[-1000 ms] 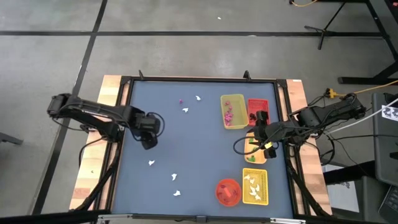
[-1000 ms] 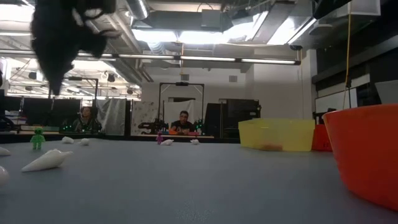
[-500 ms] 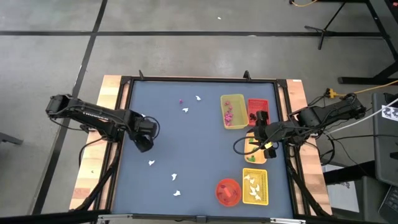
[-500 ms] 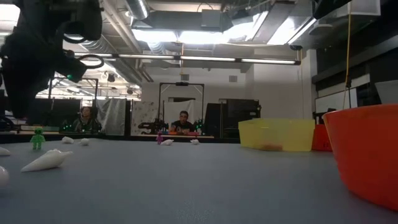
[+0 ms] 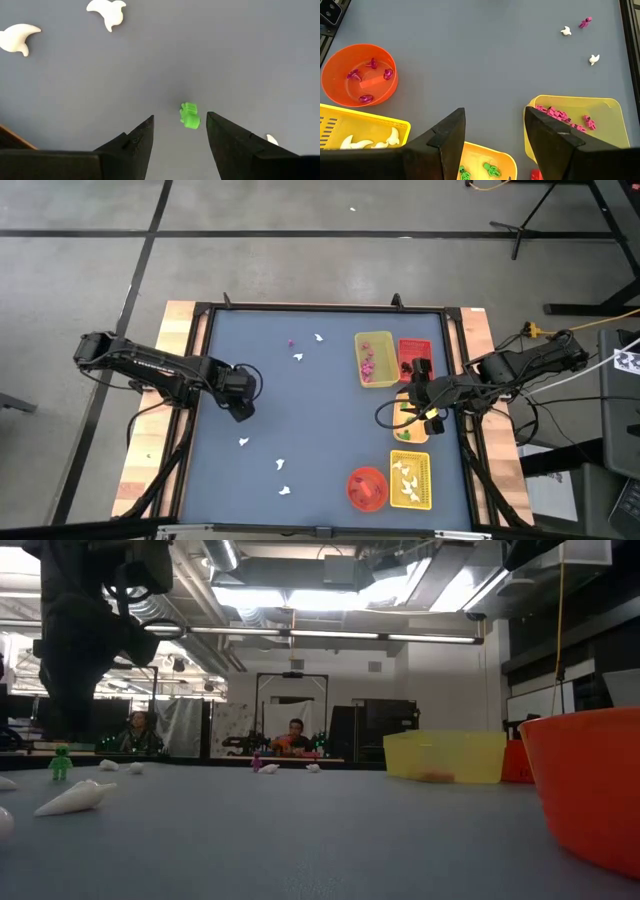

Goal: Sort Halloween decoration
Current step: Put the green skeleton toy into the middle yellow bin

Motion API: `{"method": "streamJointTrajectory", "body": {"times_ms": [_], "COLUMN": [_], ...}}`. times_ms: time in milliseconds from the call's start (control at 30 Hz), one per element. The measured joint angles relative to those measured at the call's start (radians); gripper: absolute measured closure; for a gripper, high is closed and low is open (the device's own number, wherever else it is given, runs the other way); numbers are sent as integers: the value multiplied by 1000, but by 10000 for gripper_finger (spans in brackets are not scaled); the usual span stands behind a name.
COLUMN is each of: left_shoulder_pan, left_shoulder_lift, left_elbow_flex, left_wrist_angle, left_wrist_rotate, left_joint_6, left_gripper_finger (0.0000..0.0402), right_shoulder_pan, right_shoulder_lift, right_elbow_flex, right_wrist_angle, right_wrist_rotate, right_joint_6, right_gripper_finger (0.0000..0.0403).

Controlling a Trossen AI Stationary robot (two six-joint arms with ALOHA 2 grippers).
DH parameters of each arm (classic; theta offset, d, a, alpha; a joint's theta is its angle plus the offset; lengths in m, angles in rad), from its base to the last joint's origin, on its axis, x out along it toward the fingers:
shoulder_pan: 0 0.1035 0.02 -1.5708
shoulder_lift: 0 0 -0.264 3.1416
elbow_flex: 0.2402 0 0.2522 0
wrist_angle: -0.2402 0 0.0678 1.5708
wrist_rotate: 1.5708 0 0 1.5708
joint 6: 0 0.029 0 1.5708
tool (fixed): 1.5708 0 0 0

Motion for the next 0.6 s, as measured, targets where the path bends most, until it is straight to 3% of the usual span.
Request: {"method": "streamJointTrajectory", "body": {"times_ms": [600], "left_shoulder_pan": [-86], "left_shoulder_lift": [0], "left_elbow_flex": [0], "left_wrist_angle": [41], "left_wrist_rotate": [-49], "left_joint_6": [108], "left_gripper_finger": [237], "right_shoulder_pan": [0], "right_shoulder_lift": [0], "right_elbow_flex": [0], "right_wrist_angle": [0], "right_wrist_rotate": [0], "right_joint_6": [0], "right_gripper_finger": [198]}}
